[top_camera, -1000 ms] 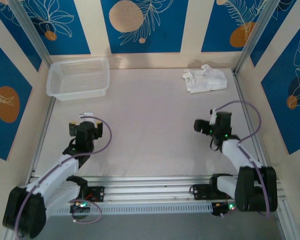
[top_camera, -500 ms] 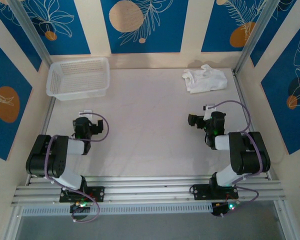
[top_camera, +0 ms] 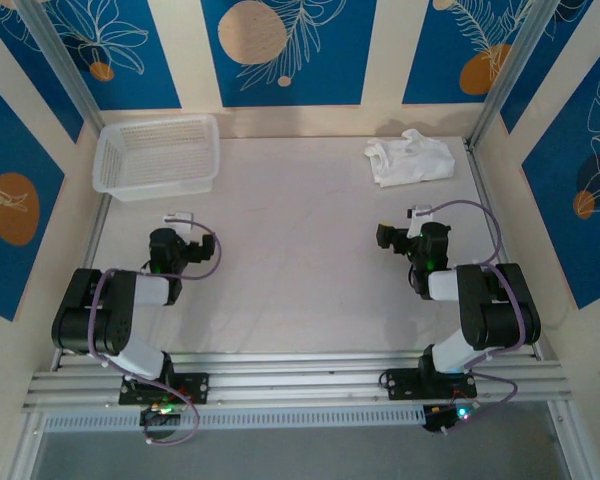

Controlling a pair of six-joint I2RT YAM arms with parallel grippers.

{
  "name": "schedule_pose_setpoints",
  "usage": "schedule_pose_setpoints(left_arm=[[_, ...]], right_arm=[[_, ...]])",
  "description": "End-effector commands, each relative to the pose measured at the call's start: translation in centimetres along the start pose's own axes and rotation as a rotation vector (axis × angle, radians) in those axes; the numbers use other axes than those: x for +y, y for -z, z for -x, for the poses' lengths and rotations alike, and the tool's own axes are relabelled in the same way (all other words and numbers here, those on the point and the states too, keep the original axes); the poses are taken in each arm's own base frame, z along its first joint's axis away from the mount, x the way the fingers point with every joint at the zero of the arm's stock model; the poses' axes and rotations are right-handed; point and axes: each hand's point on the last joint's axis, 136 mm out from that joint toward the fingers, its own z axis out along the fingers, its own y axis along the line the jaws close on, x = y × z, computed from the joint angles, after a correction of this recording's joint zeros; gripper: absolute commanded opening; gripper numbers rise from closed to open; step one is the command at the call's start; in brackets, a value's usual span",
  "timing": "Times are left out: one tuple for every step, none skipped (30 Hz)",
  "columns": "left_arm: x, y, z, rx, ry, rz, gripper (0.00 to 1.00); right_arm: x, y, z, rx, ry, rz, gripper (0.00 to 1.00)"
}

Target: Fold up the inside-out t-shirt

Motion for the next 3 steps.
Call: schedule_pose_setpoints(left_arm=[[-0.41, 0.00, 1.52, -0.041, -0.015, -0.030, 0.99], [-0.41, 0.00, 1.52, -0.041, -0.015, -0.030, 0.99], [-0.41, 0.00, 1.53, -0.042, -0.015, -0.030, 0.99]], right_arm=[[-0.06, -0.03, 1.51, -0.048, 0.003, 0.000, 0.99], [0.00, 0.13, 1.48, -0.053, 0.006, 0.001, 0.99], [0.13, 0.19, 1.49, -0.057, 0.011, 0.005, 0.99]])
